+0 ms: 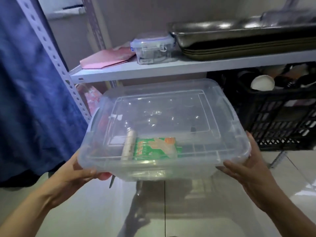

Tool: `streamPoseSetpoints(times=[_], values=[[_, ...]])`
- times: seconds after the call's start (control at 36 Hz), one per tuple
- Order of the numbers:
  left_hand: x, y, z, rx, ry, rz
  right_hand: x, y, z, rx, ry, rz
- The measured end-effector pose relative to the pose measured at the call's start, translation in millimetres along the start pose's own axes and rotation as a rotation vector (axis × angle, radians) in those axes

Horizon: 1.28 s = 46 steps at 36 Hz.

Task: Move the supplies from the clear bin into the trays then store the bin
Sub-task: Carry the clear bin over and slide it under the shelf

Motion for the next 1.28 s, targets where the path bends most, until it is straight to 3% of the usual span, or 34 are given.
streamPoseSetpoints(times=[0.17,0.44,0.61,0.75,0.92,0.97,1.06,1.17,1.28], values=[[12,-25,31,0.031,-0.029,0.049,-8,-8,32,-0.108,-0.041,-0.090],[61,-13,112,0.239,0.224,-0.069,-47,2,128,0.006,-0.037,-0.192],[57,-5,141,0.256,0.260,-0.089,-35,4,152,0.118,-0.007,-0.214],[52,-11,154,0.166,0.239,-0.149,-22,-1,167,0.181,0.002,-0.489],[54,-19,170,0.258,0.256,-0.104,-19,1,182,0.201,0.003,-0.803],[54,-10,179,0.406,0.271,-0.070,-22,6,189,0.228,0.030,-0.907],[48,5,182,0.750,0.277,0.410,-22,14,193,0.261,0.030,-1.151],[29,11,186,0.674,0.344,1.215,-16,18,194,0.334,-0.077,-1.431],[23,6,187,0.688,0.285,1.454,-8,17,195,0.292,-0.111,-1.476]])
Point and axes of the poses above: each hand's wrist, its own z-axis towards the middle knuckle, its own y-axis out of the palm, x = y × z, the point moved 1 cm from there along z, towards the middle knuckle, and after that the axes turned 6 degrees about -x, right-handed, at the moved point
